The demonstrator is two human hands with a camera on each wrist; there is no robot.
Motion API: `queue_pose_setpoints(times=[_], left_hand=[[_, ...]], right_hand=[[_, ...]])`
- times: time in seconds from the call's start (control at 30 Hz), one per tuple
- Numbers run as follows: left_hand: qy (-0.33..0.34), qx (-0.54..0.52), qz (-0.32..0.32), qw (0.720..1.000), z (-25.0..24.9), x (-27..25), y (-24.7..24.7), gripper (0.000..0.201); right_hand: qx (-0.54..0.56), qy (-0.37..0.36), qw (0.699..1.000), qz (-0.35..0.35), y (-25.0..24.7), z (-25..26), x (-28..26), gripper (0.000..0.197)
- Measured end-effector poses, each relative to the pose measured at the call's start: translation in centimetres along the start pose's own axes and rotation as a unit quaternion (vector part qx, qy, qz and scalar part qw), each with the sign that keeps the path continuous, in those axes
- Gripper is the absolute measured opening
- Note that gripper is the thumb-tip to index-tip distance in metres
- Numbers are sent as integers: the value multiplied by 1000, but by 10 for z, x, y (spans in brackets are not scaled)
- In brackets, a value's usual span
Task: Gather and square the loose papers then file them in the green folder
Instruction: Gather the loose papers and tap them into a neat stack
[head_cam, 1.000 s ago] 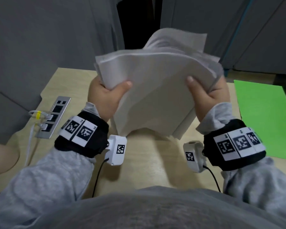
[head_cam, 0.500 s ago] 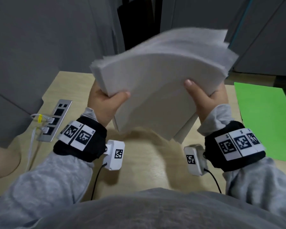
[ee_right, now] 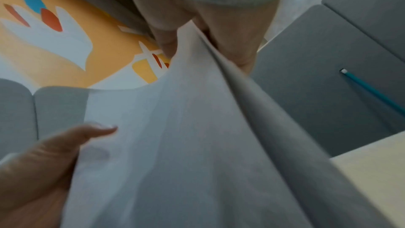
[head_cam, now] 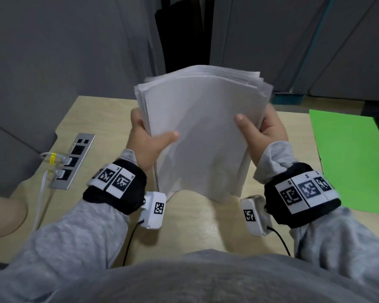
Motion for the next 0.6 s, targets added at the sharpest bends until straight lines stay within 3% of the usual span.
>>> queue_pose_setpoints(times=[0.07,0.13,0.2,0.33,0.4,0.5,0.6], left_hand=[[-40,59,33,997,18,-4,8,62],[-46,100,18,994,24,-1,7,45],[-27,115,-2,993,16,4,4,27],[136,195,0,971,-29,13,0,23],[262,270,55,925,-50,9,9,19],[363,346,159,850,-55,-1,29,23],[352,351,167,851,-47,-3,36,20]], right_hand=[[-53,16,998,25,2,-10,-3,32],[-81,30,996,8,-4,-16,-1,35],[-116,41,992,-25,-13,-19,8,53],[-199,-12,975,-94,-33,-10,24,97],[-249,-84,960,-96,-33,4,25,103],[-344,-187,920,33,-7,19,17,84],[-315,-56,937,141,4,-1,6,29]])
Point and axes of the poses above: each hand's wrist, its own x-axis towards the middle knuckle, its own y-axis out of the palm, z = x × y, the point moved 7 cm from there along x, towards the middle knuckle, and after that the axes turned 11 degrees about -z, right-handed, at the moved point
